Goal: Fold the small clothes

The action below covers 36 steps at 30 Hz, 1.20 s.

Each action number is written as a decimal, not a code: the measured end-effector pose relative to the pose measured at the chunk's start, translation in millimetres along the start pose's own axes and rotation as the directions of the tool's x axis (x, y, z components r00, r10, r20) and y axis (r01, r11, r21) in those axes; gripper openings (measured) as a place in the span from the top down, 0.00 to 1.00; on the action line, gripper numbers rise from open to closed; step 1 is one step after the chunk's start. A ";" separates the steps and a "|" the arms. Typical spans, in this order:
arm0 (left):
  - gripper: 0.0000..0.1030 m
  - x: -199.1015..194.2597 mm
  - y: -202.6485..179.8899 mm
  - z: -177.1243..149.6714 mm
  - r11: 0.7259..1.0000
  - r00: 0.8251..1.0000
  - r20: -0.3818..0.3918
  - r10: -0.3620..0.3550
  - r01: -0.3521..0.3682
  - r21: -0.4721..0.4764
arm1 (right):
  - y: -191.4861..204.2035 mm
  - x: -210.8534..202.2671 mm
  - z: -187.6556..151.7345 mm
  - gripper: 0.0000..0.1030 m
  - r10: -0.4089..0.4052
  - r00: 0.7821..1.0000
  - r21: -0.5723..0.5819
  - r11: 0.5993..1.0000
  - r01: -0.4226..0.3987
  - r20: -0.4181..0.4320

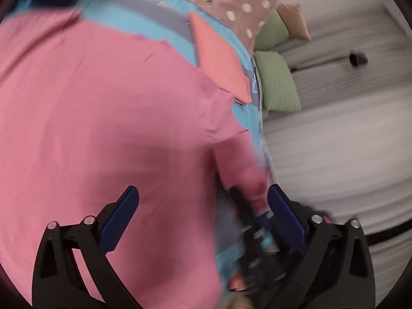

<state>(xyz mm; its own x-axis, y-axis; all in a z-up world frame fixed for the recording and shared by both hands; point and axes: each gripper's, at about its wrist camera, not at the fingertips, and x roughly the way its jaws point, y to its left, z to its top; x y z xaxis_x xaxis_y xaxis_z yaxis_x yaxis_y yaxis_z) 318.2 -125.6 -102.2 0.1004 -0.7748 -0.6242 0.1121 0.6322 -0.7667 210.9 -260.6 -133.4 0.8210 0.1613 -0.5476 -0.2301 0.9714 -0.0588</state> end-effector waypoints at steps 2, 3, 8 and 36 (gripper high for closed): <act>0.05 -3.9 25.4 1.6 0.994 0.999 0.008 -0.040 0.041 -0.104 | 19.7 6.3 -3.5 0.96 0.002 1.000 -0.047 0.999 -0.003 -0.017; 0.05 -3.4 34.5 1.4 0.989 0.999 0.014 -0.046 0.047 -0.138 | 30.4 9.7 -6.2 0.96 -0.005 1.000 -0.080 0.997 0.002 -0.029; 0.27 5.3 60.6 -2.8 0.972 0.997 -0.018 -0.079 0.073 -0.225 | 64.2 17.8 -14.6 0.96 -0.047 0.997 -0.167 0.985 0.037 -0.055; 0.99 -195.1 53.2 -4.4 0.990 0.913 0.391 -0.114 0.137 -0.030 | 212.1 -32.5 56.6 0.97 -0.018 0.950 -0.381 0.914 0.142 0.311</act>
<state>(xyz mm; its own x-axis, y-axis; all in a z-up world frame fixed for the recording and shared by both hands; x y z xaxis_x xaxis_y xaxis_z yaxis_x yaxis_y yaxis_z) 300.3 59.2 -21.9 0.4657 -0.7771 -0.4234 0.0953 0.5197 -0.8490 165.0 -49.9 -80.8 0.9468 0.1896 -0.2602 -0.2926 0.8439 -0.4496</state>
